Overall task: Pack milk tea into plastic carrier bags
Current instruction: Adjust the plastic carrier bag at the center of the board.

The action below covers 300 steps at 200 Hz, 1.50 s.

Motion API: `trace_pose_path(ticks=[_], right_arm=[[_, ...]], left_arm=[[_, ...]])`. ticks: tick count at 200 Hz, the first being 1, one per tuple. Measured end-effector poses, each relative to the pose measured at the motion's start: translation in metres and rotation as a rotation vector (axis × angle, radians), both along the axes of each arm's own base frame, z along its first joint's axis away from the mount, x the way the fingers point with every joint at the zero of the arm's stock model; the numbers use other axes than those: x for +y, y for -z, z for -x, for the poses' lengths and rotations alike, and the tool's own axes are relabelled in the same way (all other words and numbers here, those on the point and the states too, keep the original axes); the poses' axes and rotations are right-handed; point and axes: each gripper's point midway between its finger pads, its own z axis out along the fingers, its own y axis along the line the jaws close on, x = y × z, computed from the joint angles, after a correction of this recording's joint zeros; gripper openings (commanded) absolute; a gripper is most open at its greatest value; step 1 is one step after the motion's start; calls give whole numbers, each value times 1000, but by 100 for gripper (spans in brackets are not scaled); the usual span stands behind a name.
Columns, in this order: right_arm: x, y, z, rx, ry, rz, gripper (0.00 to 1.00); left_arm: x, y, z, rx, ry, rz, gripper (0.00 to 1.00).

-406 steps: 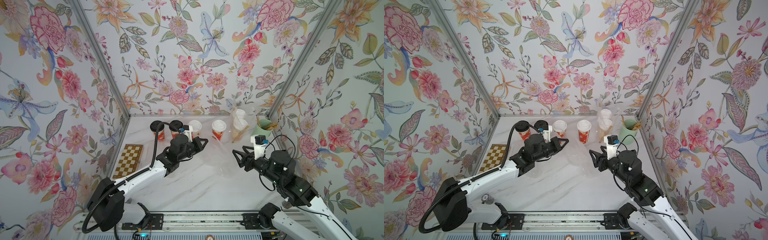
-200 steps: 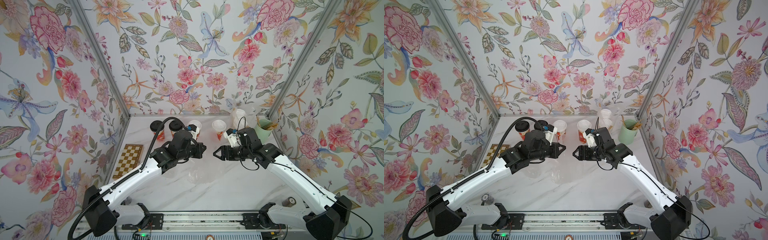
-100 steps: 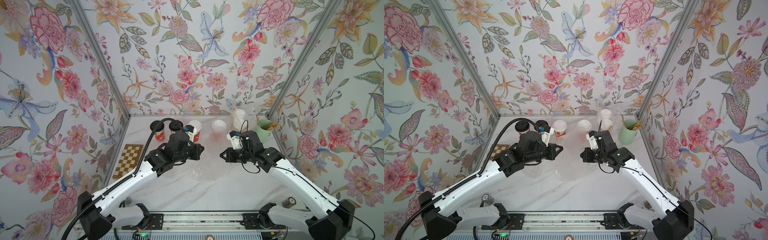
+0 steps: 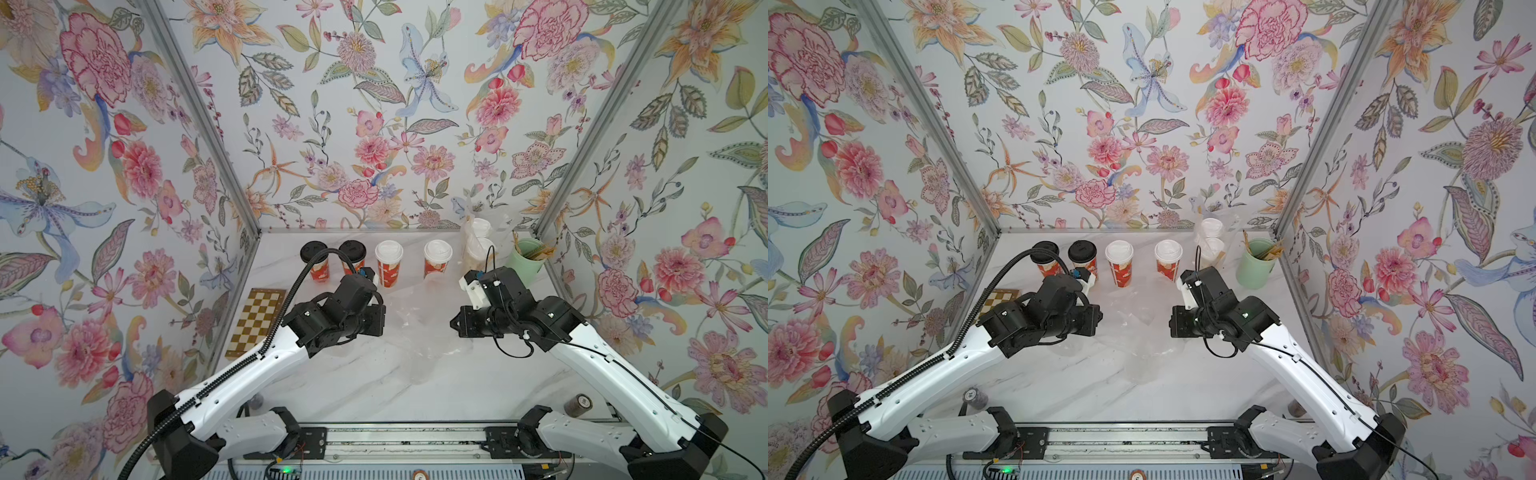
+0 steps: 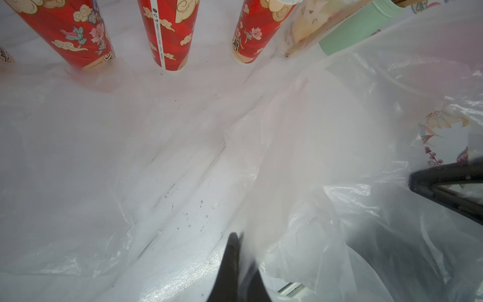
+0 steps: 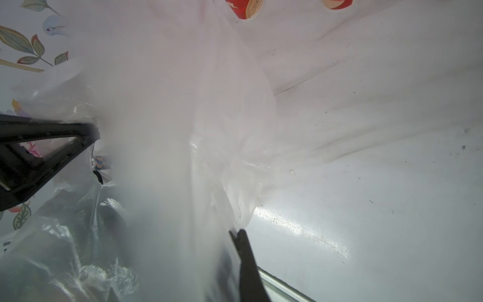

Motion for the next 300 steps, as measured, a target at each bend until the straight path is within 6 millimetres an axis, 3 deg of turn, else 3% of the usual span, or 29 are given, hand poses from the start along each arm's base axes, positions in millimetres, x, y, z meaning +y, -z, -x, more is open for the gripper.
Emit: trace_pose_path(ticks=[15,53,88,130,187,237,275,300], right_arm=[[7,9,4,20,-20,29,7],[18,26,2,50,-31,65,38],[20,20,-3,21,-26,55,49],[18,-2,-14,-40,0,24,51],[10,-15,-27,-87,28,16,51],[2,-47,-45,-185,46,1,53],[-16,-79,-78,-302,104,29,58],[-19,-79,-108,-358,120,72,60]], left_arm=[[-3,4,0,1,6,8,3],[-18,18,-5,18,26,46,34],[-26,5,-12,-21,27,94,46],[-34,-18,-19,-71,35,138,38],[-38,-16,-21,-65,41,136,12],[-39,-17,-22,-73,43,141,4],[-40,-17,-23,-75,43,144,3],[-43,-17,-24,-77,47,150,3]])
